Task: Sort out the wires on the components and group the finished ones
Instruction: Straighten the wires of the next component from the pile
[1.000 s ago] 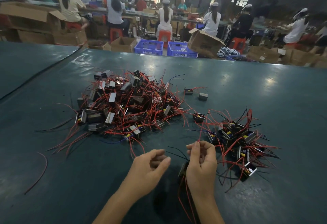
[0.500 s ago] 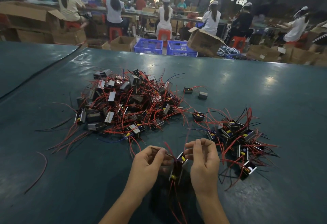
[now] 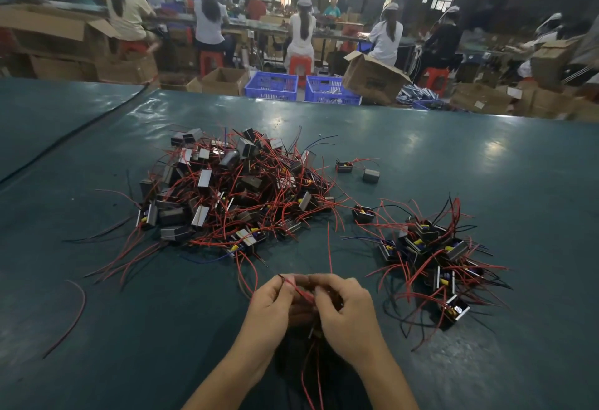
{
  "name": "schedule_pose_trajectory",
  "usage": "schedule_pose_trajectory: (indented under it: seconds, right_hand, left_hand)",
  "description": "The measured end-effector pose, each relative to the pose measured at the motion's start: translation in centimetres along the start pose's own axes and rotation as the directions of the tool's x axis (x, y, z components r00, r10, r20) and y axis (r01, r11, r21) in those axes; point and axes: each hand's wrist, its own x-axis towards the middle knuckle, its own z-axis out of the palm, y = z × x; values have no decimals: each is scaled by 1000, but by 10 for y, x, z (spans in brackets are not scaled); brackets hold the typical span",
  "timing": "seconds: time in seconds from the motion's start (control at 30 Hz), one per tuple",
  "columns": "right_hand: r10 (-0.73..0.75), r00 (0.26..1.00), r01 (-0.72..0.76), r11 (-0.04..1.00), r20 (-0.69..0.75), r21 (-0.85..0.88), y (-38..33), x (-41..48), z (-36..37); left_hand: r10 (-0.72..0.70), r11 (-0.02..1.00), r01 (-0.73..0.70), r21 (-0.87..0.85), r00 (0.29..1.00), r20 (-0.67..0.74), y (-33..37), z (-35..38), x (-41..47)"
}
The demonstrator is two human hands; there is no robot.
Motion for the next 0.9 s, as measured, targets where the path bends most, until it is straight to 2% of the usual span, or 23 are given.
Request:
schedule_pose_trajectory:
  seconds: [0.07, 0.2, 0.37, 0.47, 0.63, 0.67, 0.8, 0.9]
  right_hand:
    - [23, 999, -24, 1000, 40, 20, 0, 0, 0]
    - [77, 994, -91, 981, 82, 172, -1, 1, 0]
    - [57, 998, -54, 951, -3, 306, -3, 3, -1]
    - [75, 997, -68, 961, -15, 269, 0, 3, -1]
    - [55, 998, -52, 997, 37, -61, 5, -2, 3]
    - [45, 998, -43, 997, 36, -61, 5, -2, 3]
    - [46, 999, -48, 992, 17, 120, 0, 0, 2]
    - [40, 999, -42, 987, 12, 155, 0, 1, 1]
  left_hand:
    - [21, 1000, -21, 13, 1000, -12, -1, 0, -1]
    - [54, 997, -53, 51, 998, -21, -1, -4, 0]
    - [100, 991, -94, 98, 993, -58, -4, -7, 3]
    - [137, 985, -127, 114, 987, -86, -4, -11, 5]
    - [142, 986, -136, 96, 989, -52, -6, -15, 7]
    - [138, 987, -134, 83, 989, -43, -6, -15, 8]
    - [151, 985, -149, 86, 988, -28, -5, -17, 8]
    - [190, 974, -181, 139, 980, -53, -7, -17, 9]
